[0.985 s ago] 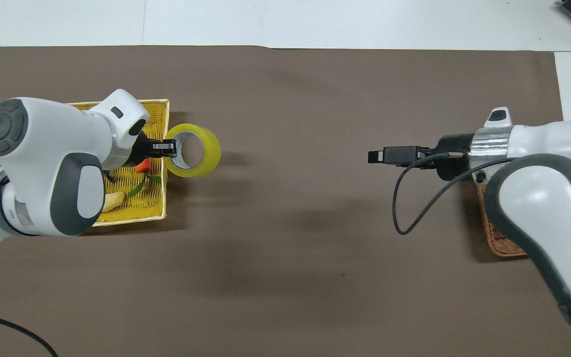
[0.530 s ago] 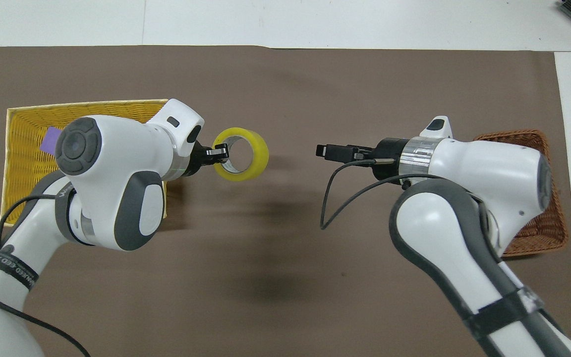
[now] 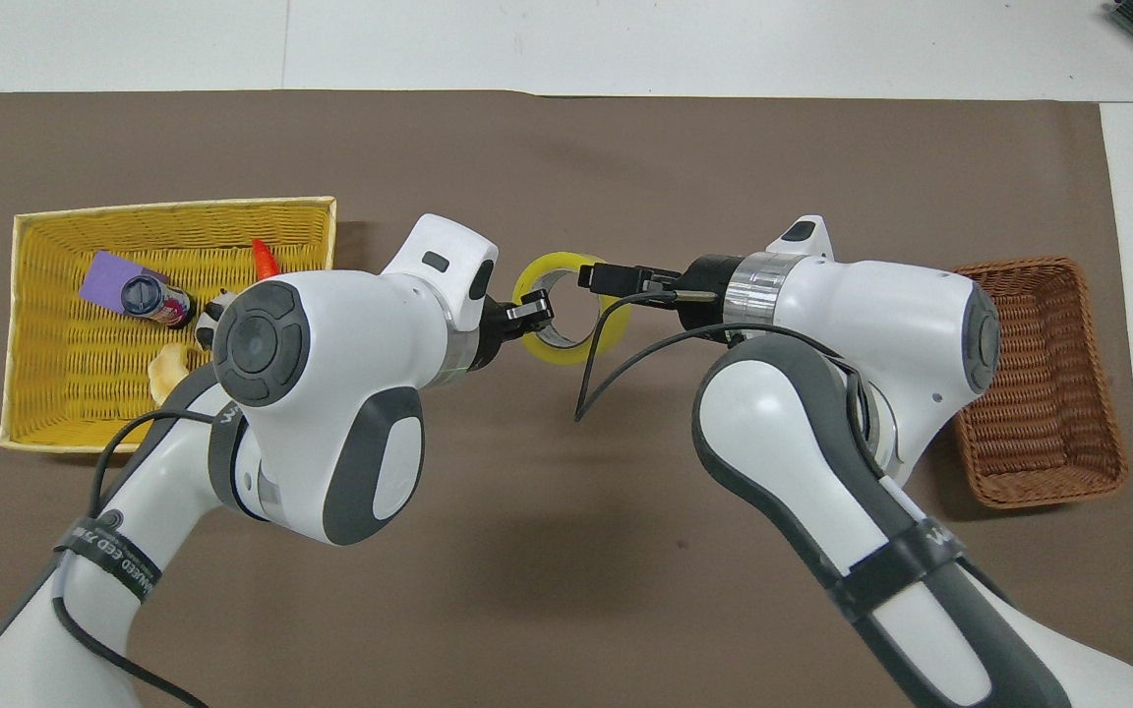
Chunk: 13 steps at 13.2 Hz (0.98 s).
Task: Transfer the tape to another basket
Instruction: 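Carry the tape toward the right gripper and grasp its rim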
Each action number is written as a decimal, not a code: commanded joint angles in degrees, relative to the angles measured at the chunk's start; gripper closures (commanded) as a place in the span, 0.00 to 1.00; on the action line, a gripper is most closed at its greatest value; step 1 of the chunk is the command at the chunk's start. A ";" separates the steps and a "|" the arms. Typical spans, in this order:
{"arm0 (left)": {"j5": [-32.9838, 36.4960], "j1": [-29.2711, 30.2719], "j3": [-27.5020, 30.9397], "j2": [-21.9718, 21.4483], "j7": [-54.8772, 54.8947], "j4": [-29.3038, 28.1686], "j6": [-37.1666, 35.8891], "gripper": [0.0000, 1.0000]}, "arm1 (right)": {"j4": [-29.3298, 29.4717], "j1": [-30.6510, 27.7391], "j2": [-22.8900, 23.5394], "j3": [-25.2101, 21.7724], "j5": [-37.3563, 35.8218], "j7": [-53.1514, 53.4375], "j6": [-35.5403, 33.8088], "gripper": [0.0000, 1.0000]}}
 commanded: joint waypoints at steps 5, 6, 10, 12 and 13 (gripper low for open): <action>-1.46 -1.61 0.35 1.40 -3.59 3.23 1.50 1.00 | 0.95 -0.09 1.39 0.23 0.86 4.20 0.93 1.00; -1.46 -1.61 0.00 1.92 -4.81 3.50 1.94 1.00 | 0.95 0.25 1.39 0.23 0.86 4.20 0.84 1.00; -1.46 -1.61 -0.09 2.63 -6.85 4.82 2.30 1.00 | 0.95 0.87 1.30 0.23 0.94 4.29 0.58 1.00; -1.37 -1.43 -0.01 2.63 -6.67 4.82 2.30 0.69 | 0.95 0.87 1.30 0.23 0.86 4.47 0.31 1.00; -1.28 -1.43 0.00 2.63 -6.76 4.82 2.30 0.40 | 0.95 0.87 1.22 0.23 0.60 4.47 0.23 1.00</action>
